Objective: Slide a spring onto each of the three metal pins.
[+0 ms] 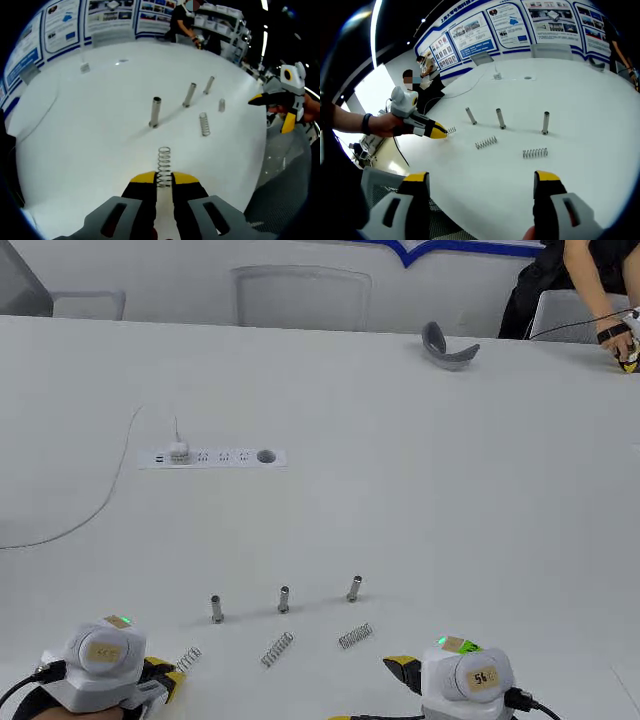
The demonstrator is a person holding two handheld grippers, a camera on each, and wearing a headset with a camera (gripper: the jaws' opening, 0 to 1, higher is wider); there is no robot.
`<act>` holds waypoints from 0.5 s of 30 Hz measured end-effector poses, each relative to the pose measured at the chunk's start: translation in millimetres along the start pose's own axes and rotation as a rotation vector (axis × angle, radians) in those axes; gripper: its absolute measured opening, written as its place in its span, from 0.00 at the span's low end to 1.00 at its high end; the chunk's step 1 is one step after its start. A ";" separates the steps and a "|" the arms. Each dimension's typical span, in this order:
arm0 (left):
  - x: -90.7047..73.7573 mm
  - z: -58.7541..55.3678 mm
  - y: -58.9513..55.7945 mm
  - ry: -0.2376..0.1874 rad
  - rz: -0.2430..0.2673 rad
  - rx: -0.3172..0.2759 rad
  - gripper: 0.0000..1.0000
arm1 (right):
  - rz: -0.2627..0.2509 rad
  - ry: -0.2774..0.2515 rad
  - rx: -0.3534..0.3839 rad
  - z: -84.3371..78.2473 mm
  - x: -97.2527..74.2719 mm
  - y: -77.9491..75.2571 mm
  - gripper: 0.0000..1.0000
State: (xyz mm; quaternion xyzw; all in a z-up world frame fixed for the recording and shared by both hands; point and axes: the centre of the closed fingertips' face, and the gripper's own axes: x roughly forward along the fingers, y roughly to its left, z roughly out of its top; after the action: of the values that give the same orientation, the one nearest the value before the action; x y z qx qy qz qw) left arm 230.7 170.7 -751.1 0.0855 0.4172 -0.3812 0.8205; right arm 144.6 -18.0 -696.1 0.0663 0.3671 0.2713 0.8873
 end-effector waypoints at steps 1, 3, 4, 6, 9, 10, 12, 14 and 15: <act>-2.1 0.6 -1.9 0.000 -0.003 -0.002 0.11 | 0.003 0.000 0.000 0.0 0.4 0.9 0.87; -3.8 1.1 -3.5 -0.002 -0.006 -0.001 0.11 | 0.009 -0.001 0.002 0.4 0.7 2.4 0.86; -5.3 1.9 -5.7 -0.004 -0.010 0.003 0.11 | 0.011 -0.002 0.003 0.4 1.2 2.7 0.86; -8.4 3.4 -9.9 -0.008 -0.018 0.009 0.11 | 0.014 -0.003 0.004 0.5 1.4 3.1 0.86; -11.6 6.0 -15.2 -0.015 -0.032 0.023 0.11 | 0.018 -0.005 0.009 0.7 1.6 3.4 0.85; -12.3 6.7 -16.1 -0.017 -0.034 0.021 0.11 | 0.019 -0.006 0.010 0.8 1.6 3.7 0.85; -13.9 8.5 -19.3 -0.019 -0.046 0.023 0.11 | 0.022 -0.007 0.011 1.1 1.8 4.6 0.84; -14.6 10.0 -22.3 -0.020 -0.053 0.037 0.11 | 0.025 -0.009 0.014 1.1 2.1 5.4 0.84; -15.6 11.2 -23.9 -0.021 -0.055 0.042 0.11 | 0.026 -0.008 0.015 0.9 2.2 5.6 0.84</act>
State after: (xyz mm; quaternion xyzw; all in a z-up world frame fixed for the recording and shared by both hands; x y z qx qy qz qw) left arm 215.4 157.6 -728.1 0.0871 0.4028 -0.4132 0.8120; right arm 144.0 -12.0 -695.0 0.0790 0.3646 0.2799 0.8846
